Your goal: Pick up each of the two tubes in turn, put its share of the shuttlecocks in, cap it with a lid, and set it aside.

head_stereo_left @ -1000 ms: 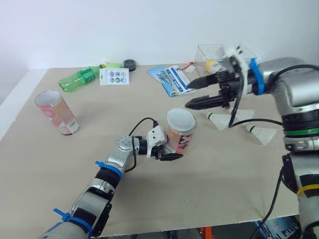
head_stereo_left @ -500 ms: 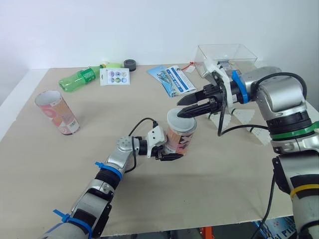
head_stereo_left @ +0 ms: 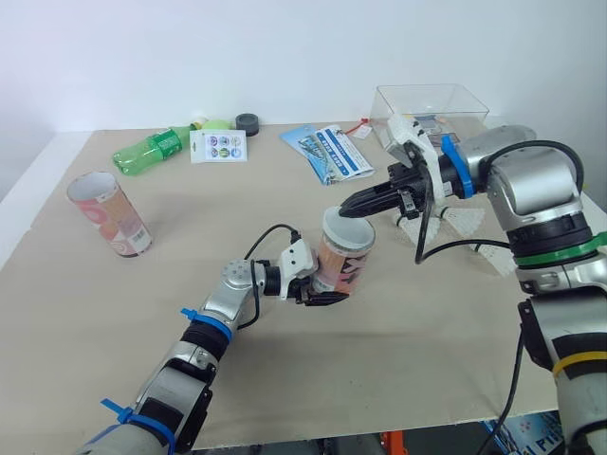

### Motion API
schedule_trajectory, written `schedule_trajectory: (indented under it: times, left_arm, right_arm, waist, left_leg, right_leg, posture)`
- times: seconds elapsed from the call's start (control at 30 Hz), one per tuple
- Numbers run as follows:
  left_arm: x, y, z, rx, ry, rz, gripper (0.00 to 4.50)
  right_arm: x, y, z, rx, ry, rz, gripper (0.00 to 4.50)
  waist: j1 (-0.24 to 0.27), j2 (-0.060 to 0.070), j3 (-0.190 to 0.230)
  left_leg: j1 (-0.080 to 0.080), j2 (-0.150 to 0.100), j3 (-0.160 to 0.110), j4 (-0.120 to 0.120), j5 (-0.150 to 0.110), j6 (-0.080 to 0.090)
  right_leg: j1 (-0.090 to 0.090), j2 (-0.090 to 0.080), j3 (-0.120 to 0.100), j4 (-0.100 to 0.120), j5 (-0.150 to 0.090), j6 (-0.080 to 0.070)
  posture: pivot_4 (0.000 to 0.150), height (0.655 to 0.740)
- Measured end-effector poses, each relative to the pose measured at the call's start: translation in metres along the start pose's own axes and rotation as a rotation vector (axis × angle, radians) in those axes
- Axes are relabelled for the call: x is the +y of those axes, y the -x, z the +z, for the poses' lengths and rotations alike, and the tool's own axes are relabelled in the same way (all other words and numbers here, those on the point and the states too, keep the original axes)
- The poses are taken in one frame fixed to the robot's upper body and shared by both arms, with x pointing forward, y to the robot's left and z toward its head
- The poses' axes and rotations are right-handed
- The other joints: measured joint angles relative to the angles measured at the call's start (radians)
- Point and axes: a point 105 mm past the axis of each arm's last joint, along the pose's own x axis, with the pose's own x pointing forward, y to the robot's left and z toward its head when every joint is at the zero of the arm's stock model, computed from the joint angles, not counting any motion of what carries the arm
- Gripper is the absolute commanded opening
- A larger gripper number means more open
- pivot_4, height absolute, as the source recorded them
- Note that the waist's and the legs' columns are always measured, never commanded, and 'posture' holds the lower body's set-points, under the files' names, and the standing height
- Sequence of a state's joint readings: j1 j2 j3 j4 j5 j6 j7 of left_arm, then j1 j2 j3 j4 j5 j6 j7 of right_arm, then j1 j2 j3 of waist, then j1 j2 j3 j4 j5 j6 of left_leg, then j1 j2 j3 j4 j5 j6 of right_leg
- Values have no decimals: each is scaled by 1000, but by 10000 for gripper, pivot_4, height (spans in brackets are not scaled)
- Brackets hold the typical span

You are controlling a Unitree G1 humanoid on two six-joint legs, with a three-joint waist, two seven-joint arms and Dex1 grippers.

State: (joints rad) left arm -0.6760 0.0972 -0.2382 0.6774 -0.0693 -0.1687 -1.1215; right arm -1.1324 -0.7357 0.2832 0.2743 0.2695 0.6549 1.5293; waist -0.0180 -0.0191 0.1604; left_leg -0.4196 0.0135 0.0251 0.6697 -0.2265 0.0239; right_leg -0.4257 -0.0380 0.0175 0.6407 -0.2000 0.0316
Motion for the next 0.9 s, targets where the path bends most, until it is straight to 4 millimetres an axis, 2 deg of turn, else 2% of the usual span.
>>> schedule_trajectory:
  times: [0.17, 0.37, 0.9]
  left_arm:
    - [0, 0, 0, 0, 0, 0, 32865]
    - [0, 0, 0, 1, 1, 0, 32865]
    - [0, 0, -1, 0, 4, 2, 32865]
  right_arm:
    - [3, 9, 9, 58, 123, -24, 482]
    - [12, -1, 16, 82, 187, 9, 482]
    - [5, -8, 7, 122, 221, 3, 482]
  waist:
    - [0, 0, 0]
    - [0, 0, 0]
    - [0, 0, 0]
  left_leg:
    - [0, 0, 0, 0, 0, 0]
    - [0, 0, 0, 0, 0, 0]
    - [1, 0, 0, 0, 0, 0]
  right_leg:
    - [0, 0, 0, 0, 0, 0]
    - [0, 0, 0, 1, 0, 0]
    - [0, 0, 0, 1, -1, 0]
  posture:
    - [1500, 7400]
    - [1500, 7400]
    - [1500, 7400]
